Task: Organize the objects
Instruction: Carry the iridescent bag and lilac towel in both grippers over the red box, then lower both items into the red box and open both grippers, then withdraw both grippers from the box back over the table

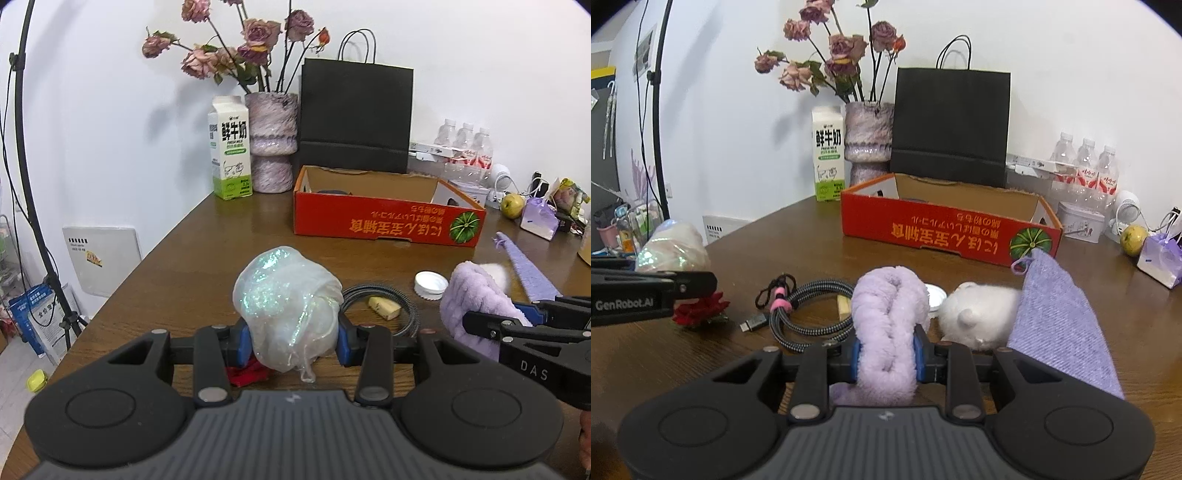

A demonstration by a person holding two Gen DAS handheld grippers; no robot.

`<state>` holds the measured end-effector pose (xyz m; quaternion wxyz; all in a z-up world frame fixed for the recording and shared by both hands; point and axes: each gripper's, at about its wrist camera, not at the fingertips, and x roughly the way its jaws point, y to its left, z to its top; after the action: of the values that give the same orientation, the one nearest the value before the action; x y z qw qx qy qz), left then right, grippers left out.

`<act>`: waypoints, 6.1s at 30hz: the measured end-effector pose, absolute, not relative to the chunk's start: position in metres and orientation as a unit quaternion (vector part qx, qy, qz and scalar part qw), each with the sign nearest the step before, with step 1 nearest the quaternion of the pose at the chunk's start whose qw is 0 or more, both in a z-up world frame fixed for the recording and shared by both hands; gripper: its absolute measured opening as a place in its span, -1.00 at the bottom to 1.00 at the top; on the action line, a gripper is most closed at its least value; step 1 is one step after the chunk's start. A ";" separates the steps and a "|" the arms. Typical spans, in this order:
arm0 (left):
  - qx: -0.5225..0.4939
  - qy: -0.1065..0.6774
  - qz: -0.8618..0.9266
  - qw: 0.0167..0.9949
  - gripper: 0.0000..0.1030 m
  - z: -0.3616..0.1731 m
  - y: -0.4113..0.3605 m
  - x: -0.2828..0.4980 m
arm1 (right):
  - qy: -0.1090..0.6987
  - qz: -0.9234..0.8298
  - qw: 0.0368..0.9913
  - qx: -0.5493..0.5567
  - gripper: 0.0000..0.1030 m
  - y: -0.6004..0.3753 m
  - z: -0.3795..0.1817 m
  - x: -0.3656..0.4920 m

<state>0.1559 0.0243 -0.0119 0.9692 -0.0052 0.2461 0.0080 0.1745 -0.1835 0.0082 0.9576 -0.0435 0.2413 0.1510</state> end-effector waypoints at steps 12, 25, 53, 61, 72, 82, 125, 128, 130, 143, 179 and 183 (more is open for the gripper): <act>-0.001 0.239 -0.001 0.971 -0.17 0.007 0.003 0.159 | 0.216 0.152 0.964 -0.034 -0.52 -0.200 0.032 0.169; 0.001 0.243 -0.013 0.970 -0.17 0.021 -0.012 0.180 | 0.205 0.153 0.966 -0.032 -0.52 -0.208 0.050 0.180; 0.007 0.259 -0.032 0.965 -0.18 0.042 -0.035 0.283 | 0.211 0.150 0.965 -0.044 -0.52 -0.213 0.070 0.271; 0.014 0.264 -0.038 0.964 -0.18 0.048 -0.046 0.313 | 0.212 0.148 0.965 -0.044 -0.52 -0.218 0.077 0.297; 0.015 0.270 -0.040 0.962 -0.17 0.056 -0.062 0.358 | 0.221 0.148 0.963 -0.035 -0.51 -0.227 0.085 0.341; 0.009 0.275 -0.031 0.961 -0.18 0.062 -0.073 0.402 | 0.241 0.142 0.960 -0.032 -0.51 -0.232 0.088 0.388; -0.007 0.294 0.034 0.955 1.00 0.029 -0.050 0.538 | 0.311 0.074 0.947 -0.037 1.00 -0.240 0.053 0.519; -0.006 0.295 0.034 0.955 1.00 0.029 -0.049 0.536 | 0.312 0.075 0.947 -0.036 1.00 -0.241 0.054 0.517; -0.006 0.296 0.032 0.955 1.00 0.029 -0.049 0.535 | 0.311 0.076 0.947 -0.036 1.00 -0.241 0.054 0.515; -0.011 0.290 0.035 0.956 1.00 0.044 -0.046 0.513 | 0.304 0.079 0.949 -0.035 1.00 -0.238 0.066 0.493; -0.016 0.258 0.029 0.966 1.00 0.079 -0.038 0.378 | 0.270 0.086 0.958 -0.032 1.00 -0.232 0.108 0.359; -0.016 0.257 0.029 0.966 1.00 0.079 -0.037 0.361 | 0.271 0.087 0.958 -0.029 1.00 -0.233 0.106 0.343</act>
<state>0.3612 -0.0366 0.0790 0.9658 -0.0163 0.2572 0.0289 0.3434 -0.2331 0.1059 0.9582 -0.0286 0.2710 0.0873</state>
